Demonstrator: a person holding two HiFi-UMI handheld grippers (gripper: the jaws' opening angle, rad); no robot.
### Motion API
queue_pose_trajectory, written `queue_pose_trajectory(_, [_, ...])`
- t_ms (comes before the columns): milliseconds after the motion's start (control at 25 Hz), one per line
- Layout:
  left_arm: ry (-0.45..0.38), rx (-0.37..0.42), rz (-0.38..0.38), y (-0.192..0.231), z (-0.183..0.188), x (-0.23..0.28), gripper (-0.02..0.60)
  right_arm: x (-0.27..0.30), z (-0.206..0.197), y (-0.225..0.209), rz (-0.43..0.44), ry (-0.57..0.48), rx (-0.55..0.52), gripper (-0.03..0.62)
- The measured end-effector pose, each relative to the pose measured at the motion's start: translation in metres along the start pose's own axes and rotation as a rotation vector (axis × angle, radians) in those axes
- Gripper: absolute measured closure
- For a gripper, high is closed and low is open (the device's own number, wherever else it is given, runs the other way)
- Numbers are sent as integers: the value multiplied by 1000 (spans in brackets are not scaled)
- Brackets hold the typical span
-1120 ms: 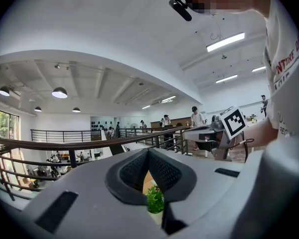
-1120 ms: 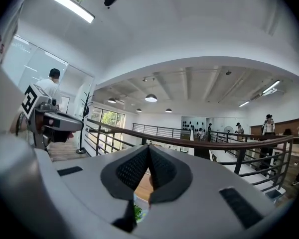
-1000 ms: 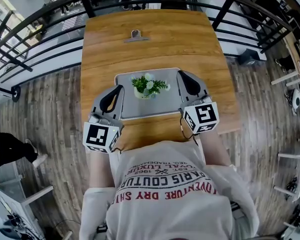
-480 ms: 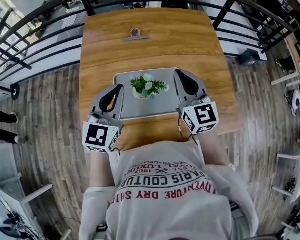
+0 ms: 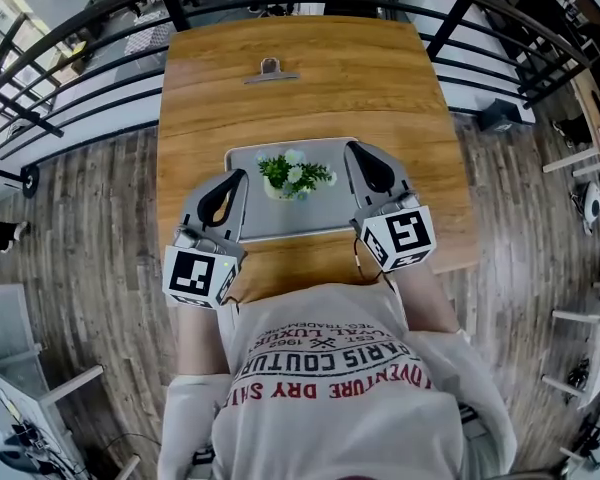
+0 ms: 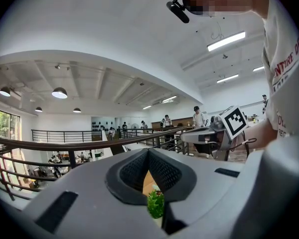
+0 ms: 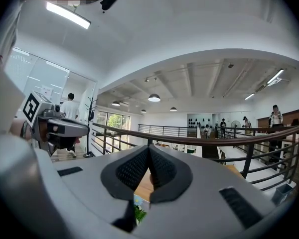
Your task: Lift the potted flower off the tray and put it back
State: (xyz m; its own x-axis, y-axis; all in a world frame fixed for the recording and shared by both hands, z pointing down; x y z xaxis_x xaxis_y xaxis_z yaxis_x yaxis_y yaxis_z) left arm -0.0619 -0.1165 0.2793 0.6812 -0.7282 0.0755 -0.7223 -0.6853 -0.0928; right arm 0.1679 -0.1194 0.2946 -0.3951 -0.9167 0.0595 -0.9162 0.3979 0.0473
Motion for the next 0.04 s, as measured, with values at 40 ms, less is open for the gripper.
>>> queue_pose_trajectory(40, [0,1,-1,0,0,1,569,0,0,-1,0,-1,1,568])
Point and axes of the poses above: the fingertips, and each gripper's own axes: x forward along the fingers, y to its left, z out of its top, the point moved 6 cm from there along -x, backward along the fingers, and after that the axes turned 1 degree about -y, right-handed, at the moved point
